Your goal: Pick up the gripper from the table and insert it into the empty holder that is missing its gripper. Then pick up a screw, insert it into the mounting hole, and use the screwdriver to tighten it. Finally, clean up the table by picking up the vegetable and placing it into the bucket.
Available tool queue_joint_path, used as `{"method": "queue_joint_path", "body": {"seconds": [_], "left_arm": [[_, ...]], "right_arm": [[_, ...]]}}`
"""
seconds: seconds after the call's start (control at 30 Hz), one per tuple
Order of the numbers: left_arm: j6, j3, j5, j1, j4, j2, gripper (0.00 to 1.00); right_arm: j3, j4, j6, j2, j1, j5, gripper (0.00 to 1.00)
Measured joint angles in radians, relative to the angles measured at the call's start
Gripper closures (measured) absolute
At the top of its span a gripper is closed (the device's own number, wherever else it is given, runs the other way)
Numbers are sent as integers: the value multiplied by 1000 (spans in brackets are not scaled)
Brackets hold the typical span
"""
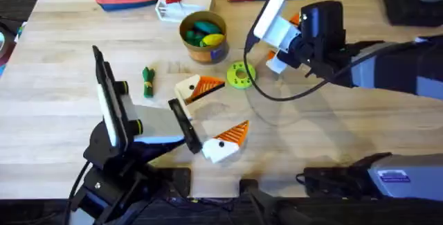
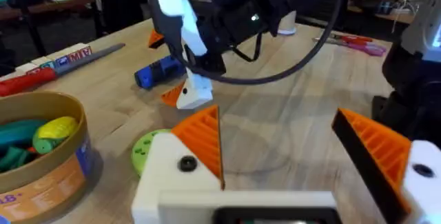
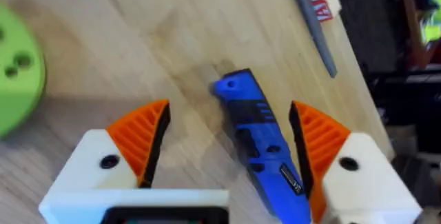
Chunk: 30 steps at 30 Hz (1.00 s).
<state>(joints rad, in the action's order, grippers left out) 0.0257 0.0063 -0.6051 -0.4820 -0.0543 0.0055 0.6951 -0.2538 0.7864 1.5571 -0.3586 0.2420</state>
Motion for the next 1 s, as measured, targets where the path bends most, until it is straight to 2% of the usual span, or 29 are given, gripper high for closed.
{"method": "queue_joint_path", "body": {"seconds": [0.1,0.2,0.27,0.4,0.6,0.87,1.0], "left_arm": [[32,0,27,0,14,0,15],[176,5,113,0,27,0,16],[270,30,177,0,-36,0,15],[369,160,289,0,-250,12,15],[417,449,452,0,-502,160,15],[422,821,617,0,-858,559,15],[392,968,656,0,-936,753,15]], "right_arm": [[-2,0,-160,-57,-4,0,10],[-2,1,-322,-114,-4,0,10],[-2,3,-417,-154,-4,0,10],[-2,5,-522,-232,-5,0,10],[-2,47,-576,-316,-5,0,10],[-2,195,-594,-360,-23,-13,10],[-1,324,-612,-390,-58,-84,10]]}}
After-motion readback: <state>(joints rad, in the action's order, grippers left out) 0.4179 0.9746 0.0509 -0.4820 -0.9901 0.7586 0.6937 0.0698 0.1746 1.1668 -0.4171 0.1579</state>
